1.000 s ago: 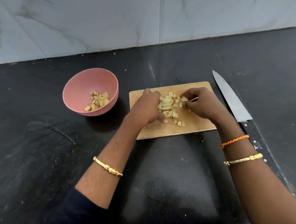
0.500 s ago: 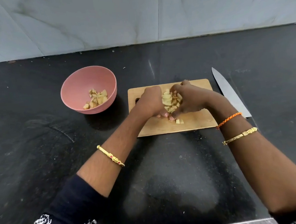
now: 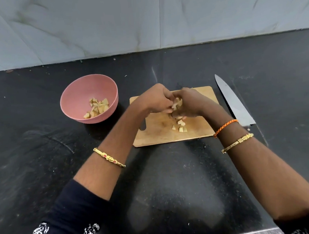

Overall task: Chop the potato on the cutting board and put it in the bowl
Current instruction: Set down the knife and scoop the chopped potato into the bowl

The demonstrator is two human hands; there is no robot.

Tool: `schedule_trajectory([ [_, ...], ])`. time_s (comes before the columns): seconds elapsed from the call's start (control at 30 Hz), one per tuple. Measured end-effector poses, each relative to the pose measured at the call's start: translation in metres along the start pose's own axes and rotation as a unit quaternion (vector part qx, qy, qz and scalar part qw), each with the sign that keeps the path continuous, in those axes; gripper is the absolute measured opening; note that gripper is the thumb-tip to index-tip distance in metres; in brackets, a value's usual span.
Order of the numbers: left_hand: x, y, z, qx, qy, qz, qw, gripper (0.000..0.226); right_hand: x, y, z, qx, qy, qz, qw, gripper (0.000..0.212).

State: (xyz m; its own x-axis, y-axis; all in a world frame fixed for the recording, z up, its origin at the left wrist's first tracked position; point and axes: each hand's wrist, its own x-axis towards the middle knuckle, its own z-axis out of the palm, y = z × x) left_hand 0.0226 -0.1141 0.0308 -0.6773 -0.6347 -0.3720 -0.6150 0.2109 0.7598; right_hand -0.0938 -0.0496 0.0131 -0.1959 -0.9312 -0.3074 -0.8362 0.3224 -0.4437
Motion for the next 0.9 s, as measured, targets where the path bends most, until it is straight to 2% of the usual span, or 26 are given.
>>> schedule_trajectory([
  [0.1,-0.003,-0.004,-0.005,-0.070,0.069,0.007,0.995,0.014,0.002,-0.001,0.001,0.029,0.010,0.020,0.999,0.035],
  [0.2,-0.004,-0.014,-0.002,-0.122,0.129,-0.020,0.984,0.009,0.004,0.002,-0.002,0.074,0.015,0.039,0.996,0.024],
  [0.33,-0.005,-0.024,0.005,-0.233,0.144,-0.085,0.958,0.013,0.003,0.012,-0.012,0.165,-0.007,0.053,0.985,0.017],
  [0.4,-0.004,-0.030,0.011,-0.250,0.153,-0.092,0.952,0.013,0.000,0.016,-0.018,0.223,-0.018,0.056,0.973,0.016],
  [0.5,-0.005,-0.037,0.026,-0.152,0.230,-0.050,0.960,0.016,-0.005,0.016,-0.026,0.274,-0.022,0.045,0.960,0.020],
  [0.6,-0.008,-0.038,0.038,-0.066,0.346,0.013,0.936,0.022,-0.007,0.007,-0.039,0.300,-0.023,0.028,0.953,0.020],
  [0.67,-0.006,-0.040,0.042,-0.047,0.373,0.049,0.925,0.026,-0.008,-0.004,-0.050,0.320,-0.018,0.008,0.947,0.019],
  [0.73,-0.006,-0.041,0.046,-0.005,0.366,0.079,0.927,0.028,-0.009,-0.023,-0.064,0.313,-0.017,-0.031,0.949,0.020],
  [0.8,-0.003,-0.042,0.055,0.034,0.328,0.103,0.939,0.030,-0.007,-0.052,-0.076,0.299,-0.026,-0.082,0.950,0.021],
  [0.9,-0.002,-0.042,0.064,0.064,0.286,0.119,0.949,0.043,0.012,-0.111,-0.078,0.281,-0.043,-0.162,0.945,0.021],
])
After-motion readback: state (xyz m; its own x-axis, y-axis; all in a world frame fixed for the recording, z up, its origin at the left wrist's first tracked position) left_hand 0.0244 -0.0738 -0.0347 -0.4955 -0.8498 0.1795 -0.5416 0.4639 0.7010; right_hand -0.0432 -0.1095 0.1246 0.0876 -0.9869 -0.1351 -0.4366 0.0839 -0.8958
